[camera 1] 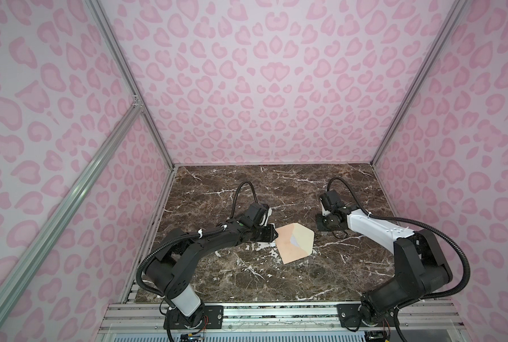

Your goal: Place the letter into the envelope and seal it

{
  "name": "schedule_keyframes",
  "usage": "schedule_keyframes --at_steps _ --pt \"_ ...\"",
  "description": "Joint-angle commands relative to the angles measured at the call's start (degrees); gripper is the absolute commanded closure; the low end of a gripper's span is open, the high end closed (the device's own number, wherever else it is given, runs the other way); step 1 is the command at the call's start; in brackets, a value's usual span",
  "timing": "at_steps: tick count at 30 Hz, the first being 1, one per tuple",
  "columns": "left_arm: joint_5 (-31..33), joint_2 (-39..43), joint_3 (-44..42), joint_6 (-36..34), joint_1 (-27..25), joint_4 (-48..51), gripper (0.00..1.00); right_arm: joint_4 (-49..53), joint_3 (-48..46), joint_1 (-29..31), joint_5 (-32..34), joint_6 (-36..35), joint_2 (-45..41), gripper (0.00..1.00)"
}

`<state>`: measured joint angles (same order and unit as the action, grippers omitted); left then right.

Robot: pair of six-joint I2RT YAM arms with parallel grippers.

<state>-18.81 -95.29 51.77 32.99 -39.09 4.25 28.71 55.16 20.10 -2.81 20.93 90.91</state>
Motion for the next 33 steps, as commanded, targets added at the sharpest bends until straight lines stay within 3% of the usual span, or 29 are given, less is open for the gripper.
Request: schedule_keyframes --at_steps 1,23,33 --pt "-1.99 -1.33 1.46 -0.56 0.53 -1.90 0.89 0.38 0.35 -0.59 -3.64 -1.56 1.33 1.00" --pt "-3.74 -8.20 4.92 -0.65 2.35 1.75 0.89 3.00 0.25 -0.33 -12.77 -6.16 4.21 1.00" --pt "-5.27 -11.81 6.21 -0.47 2.35 2.46 0.89 4.85 2.69 3.15 -17.10 -6.60 2.49 1.00"
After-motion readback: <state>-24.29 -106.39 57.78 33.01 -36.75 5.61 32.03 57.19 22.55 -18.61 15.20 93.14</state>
